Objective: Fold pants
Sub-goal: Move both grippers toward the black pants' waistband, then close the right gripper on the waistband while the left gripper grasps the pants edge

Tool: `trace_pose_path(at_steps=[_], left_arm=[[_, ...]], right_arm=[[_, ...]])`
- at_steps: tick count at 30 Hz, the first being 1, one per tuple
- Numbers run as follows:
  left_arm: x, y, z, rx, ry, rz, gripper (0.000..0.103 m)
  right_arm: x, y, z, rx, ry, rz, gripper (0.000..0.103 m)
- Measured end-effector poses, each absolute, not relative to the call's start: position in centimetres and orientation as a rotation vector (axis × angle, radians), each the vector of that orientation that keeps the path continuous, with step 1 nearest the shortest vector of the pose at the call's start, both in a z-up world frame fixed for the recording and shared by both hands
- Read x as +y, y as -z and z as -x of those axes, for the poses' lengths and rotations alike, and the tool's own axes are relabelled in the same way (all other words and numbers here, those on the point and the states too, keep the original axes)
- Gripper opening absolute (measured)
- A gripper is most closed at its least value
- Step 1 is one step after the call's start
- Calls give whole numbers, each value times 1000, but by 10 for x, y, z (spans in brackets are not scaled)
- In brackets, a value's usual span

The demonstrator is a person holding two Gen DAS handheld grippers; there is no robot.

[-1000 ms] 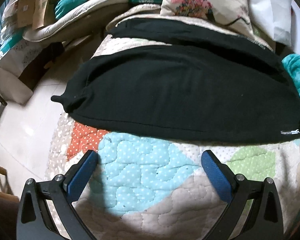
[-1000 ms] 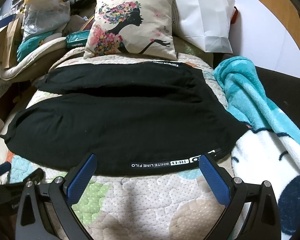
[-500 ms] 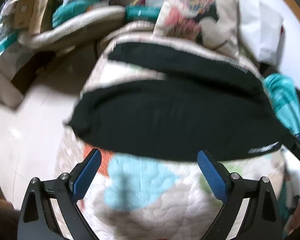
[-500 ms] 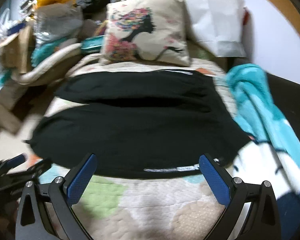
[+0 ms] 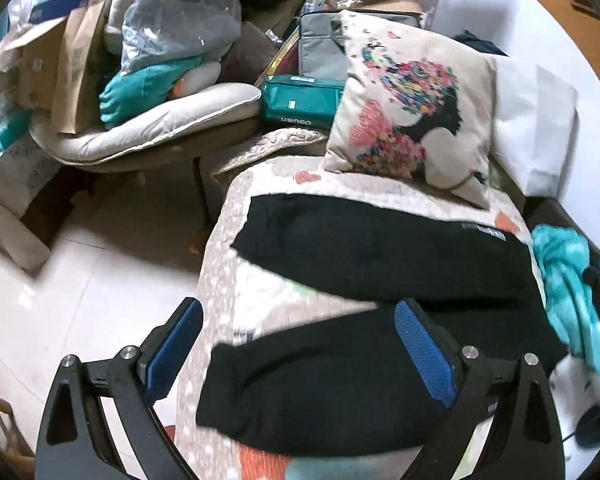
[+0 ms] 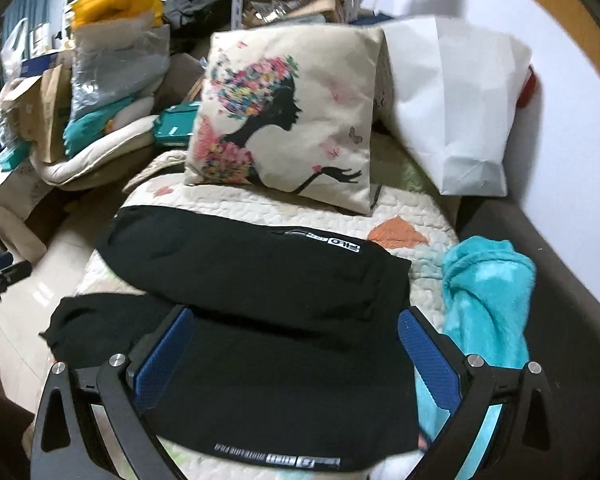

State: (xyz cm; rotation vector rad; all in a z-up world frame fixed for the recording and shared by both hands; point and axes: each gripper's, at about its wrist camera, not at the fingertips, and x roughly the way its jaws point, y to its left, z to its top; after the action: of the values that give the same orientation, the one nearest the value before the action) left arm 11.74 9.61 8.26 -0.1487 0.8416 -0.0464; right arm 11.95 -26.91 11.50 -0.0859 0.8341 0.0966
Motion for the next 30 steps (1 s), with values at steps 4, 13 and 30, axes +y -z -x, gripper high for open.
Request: trace_pose_path(at_steps=[4,13,30], left_arm=[[102,-68,-168,875,27,116,97],[118,-15,-283,957,48,128,97],[123,66,-383,1026,137,144,97]], right_arm=[[-281,-93,-165,887,-122,83,103],[-285,-32,-266,996,-188,152,101],[-296,38,-373,1125,-301,163,100]])
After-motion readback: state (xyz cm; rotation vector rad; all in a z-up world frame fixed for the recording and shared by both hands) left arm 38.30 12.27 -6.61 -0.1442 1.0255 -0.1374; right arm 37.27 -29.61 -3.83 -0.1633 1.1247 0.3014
